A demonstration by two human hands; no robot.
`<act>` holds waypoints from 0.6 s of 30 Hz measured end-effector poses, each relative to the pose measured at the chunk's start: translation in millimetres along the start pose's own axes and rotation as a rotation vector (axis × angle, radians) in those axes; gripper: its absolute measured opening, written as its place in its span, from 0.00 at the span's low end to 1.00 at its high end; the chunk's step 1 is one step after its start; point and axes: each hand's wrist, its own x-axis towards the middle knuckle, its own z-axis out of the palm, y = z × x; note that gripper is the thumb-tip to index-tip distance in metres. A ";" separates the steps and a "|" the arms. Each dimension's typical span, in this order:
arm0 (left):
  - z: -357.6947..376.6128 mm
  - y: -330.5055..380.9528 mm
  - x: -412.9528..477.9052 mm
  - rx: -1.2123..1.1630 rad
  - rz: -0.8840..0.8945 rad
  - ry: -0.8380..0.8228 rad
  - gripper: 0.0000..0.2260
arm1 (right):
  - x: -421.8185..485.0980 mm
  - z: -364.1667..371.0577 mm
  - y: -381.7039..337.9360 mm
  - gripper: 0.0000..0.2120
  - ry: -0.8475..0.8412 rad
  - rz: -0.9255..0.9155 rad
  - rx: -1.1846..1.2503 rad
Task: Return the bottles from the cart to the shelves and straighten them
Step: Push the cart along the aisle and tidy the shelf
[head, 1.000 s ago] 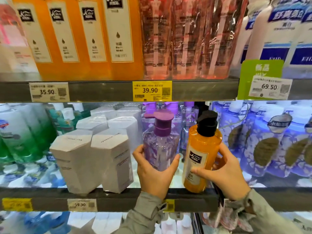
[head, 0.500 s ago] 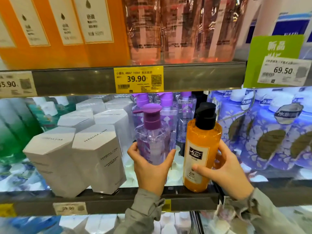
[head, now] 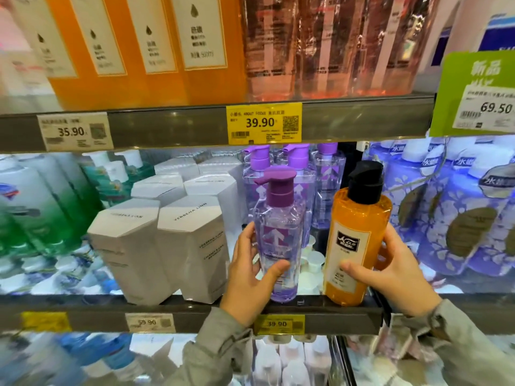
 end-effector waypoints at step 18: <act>40.8 -5.7 23.4 0.214 0.078 -0.057 0.21 | -4.8 -17.7 -5.1 0.27 0.055 -0.039 -0.065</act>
